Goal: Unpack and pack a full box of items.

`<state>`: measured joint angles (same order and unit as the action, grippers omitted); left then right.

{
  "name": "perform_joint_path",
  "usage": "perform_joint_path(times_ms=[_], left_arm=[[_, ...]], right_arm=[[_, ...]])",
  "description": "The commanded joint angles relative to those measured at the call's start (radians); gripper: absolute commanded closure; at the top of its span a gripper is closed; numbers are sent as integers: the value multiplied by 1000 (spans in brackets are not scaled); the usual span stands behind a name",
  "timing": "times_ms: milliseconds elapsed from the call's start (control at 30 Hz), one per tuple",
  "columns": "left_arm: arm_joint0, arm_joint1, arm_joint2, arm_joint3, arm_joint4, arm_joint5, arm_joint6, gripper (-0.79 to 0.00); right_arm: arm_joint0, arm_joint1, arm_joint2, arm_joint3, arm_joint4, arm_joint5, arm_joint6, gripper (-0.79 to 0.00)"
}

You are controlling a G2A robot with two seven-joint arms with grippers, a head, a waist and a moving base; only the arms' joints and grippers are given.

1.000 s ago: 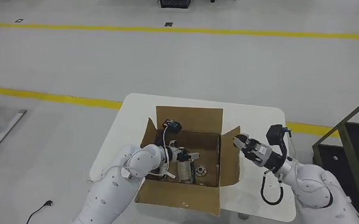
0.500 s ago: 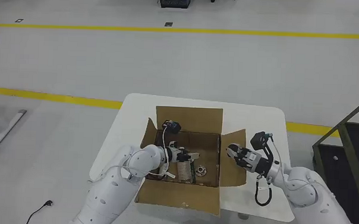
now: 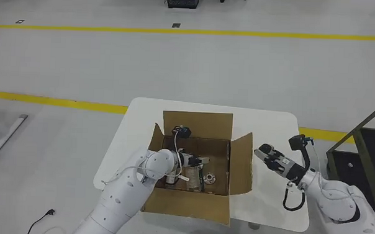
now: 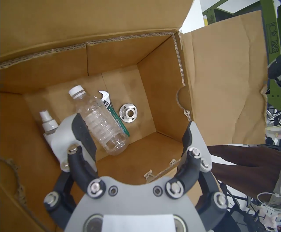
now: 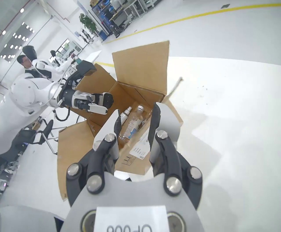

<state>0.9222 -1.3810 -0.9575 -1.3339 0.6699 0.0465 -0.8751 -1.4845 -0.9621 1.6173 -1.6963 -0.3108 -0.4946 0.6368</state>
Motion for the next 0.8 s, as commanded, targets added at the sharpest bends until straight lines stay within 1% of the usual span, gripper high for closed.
perform_joint_path(times_ms=[0,133,167,200,233,267,333,367,500,600,633,667,700,767], left_arm=[[-2,1,-2,6,5,3,4,-785],[2,4,-7,11,39,13,25,-785],[4,5,-8,10,48,15,29,-785],[7,6,-10,8,51,16,32,-785],[9,7,-13,7,53,18,35,-785],[11,8,-15,6,57,20,37,-785],[16,9,-18,4,63,20,39,-785],[18,10,-19,4,69,21,40,-785],[24,12,-18,4,82,23,39,-785],[26,12,-16,4,92,23,40,-785],[27,12,-15,5,96,22,39,-785],[27,13,-14,6,99,22,37,-785],[27,13,-14,6,99,22,37,-785],[27,13,-14,6,99,22,37,-785]], right_arm=[[-8,3,15,-17,12,17,34,-339],[2,7,9,-14,38,43,101,-409],[10,6,-2,-8,51,43,114,-529],[20,6,-13,-1,65,41,124,-588],[30,6,-24,4,78,38,136,-619],[41,6,-32,10,85,38,145,-628],[61,5,-48,19,93,42,160,-702],[71,5,-55,24,96,45,170,-708],[118,5,-102,55,72,62,215,-776],[151,0,-154,87,48,79,228,-708],[164,-2,-170,101,38,84,227,-634],[176,-3,-187,116,28,88,228,-486],[186,-6,-202,128,27,89,225,-379],[203,-9,-227,151,19,91,224,-277]])
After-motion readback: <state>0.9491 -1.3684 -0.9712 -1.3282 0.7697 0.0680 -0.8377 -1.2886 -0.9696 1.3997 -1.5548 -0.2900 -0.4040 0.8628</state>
